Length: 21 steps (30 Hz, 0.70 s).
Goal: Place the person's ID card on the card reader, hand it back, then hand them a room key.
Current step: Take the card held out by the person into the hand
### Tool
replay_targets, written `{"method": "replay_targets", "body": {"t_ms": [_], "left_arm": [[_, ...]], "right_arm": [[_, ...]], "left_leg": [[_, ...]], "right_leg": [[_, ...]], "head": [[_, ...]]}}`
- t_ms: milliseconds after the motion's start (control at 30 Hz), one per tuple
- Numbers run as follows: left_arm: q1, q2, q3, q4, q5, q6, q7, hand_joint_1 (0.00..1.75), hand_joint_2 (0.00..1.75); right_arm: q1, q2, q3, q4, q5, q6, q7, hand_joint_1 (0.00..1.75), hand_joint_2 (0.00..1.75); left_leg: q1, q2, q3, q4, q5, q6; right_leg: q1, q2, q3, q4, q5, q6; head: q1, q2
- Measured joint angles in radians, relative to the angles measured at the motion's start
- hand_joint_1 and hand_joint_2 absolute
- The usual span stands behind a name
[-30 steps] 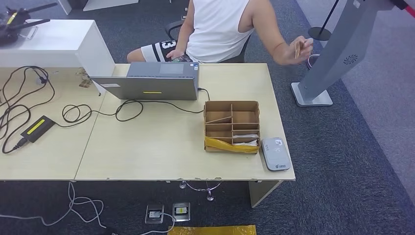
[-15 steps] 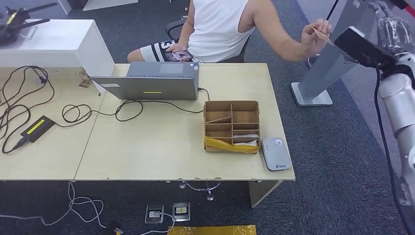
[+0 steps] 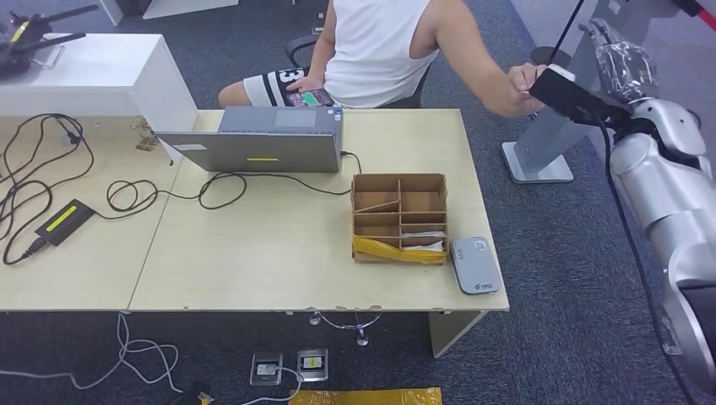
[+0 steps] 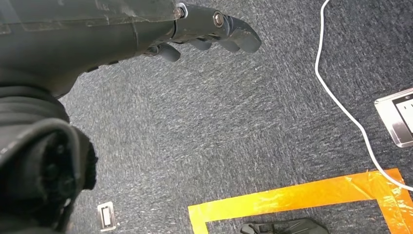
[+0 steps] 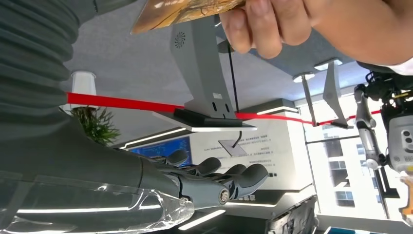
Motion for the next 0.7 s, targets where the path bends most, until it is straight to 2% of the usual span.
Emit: {"method": "replay_targets", "body": {"t_ms": [100,233,333,700], "left_arm": [[0.000,0.000,0.000,0.000,0.000,0.000,0.000,0.00,0.00],[0.000,0.000,0.000,0.000,0.000,-0.001,0.000,0.00,0.00],[0.000,0.000,-0.003,0.000,0.000,-0.001,0.000,0.00,0.00],[0.000,0.002,-0.007,0.000,0.000,-0.007,0.000,0.00,0.00]], "right_arm": [[0.000,0.004,0.008,0.004,-0.003,-0.001,-0.003,0.00,1.75],[0.000,0.009,0.014,0.011,-0.008,0.000,-0.008,1.64,1.75],[-0.001,0.011,0.020,0.016,-0.011,0.001,-0.014,1.75,1.75],[-0.003,0.018,0.041,0.025,-0.022,0.006,-0.038,1.75,1.75]], "left_leg": [[0.000,0.000,0.000,0.000,0.000,0.000],[0.000,0.000,0.000,0.000,0.000,0.000],[0.000,0.000,0.000,0.000,0.000,0.000],[0.000,0.000,0.000,0.000,0.000,0.000]], "right_leg": [[0.000,0.000,0.000,0.000,0.000,0.000],[0.000,0.000,0.000,0.000,0.000,0.000],[0.000,0.000,0.000,0.000,0.000,0.000],[0.000,0.000,0.000,0.000,0.000,0.000]], "head": [[0.000,0.000],[0.000,0.000],[0.000,0.000],[0.000,0.000]]}}
